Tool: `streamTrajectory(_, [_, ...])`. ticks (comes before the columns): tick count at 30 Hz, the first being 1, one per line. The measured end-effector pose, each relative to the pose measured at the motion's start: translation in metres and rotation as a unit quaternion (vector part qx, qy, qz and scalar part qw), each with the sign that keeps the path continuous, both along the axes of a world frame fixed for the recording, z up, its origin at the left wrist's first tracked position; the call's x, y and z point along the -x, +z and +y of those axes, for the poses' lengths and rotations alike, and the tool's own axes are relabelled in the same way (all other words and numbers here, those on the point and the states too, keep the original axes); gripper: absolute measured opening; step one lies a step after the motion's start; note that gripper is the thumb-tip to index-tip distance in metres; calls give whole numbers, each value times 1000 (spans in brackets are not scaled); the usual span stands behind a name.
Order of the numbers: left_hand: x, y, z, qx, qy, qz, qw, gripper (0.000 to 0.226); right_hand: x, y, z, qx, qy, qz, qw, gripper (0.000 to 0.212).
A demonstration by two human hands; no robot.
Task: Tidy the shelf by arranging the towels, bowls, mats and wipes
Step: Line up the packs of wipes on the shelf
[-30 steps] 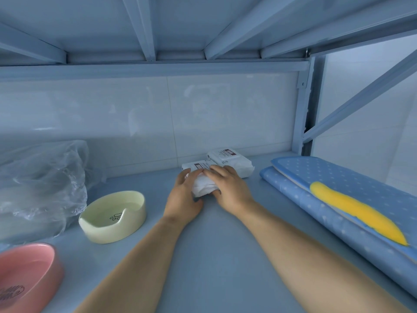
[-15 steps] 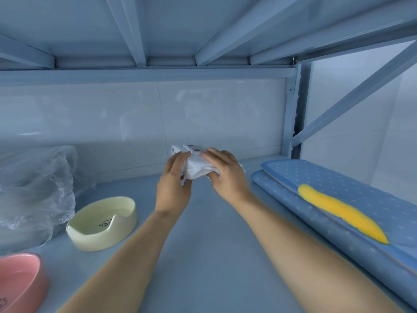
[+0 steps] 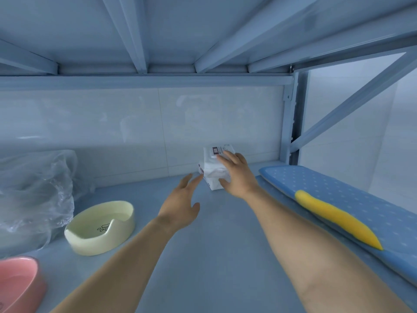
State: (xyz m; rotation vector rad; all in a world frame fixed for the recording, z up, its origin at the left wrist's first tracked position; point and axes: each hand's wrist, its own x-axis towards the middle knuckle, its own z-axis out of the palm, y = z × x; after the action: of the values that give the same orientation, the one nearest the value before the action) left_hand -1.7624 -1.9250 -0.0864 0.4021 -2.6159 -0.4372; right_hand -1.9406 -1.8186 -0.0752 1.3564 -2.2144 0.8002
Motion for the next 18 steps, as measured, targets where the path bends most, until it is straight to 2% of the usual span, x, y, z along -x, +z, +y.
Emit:
streamTrajectory(3, [1,-9,2,2,10,-41,999,66,-9,4,2,-17,-59,-19,998,72])
streamTrajectory(7, [3,-20,6,0,29,-84,996,60,-28,9,-6,-35,-134,47,989,66])
streamTrajectory(10, [3,-20,6,27,38,-197,979,53,-35,0,-11,-14,-143,94,985,51])
streamTrajectory(12, [3,-19,7,47,30,-249,967,51,-36,-11,-13,5,-149,100,984,50])
streamTrajectory(18, [-2,-21,11,28,36,-205,978,54,-24,-17,-13,60,-80,57,993,48])
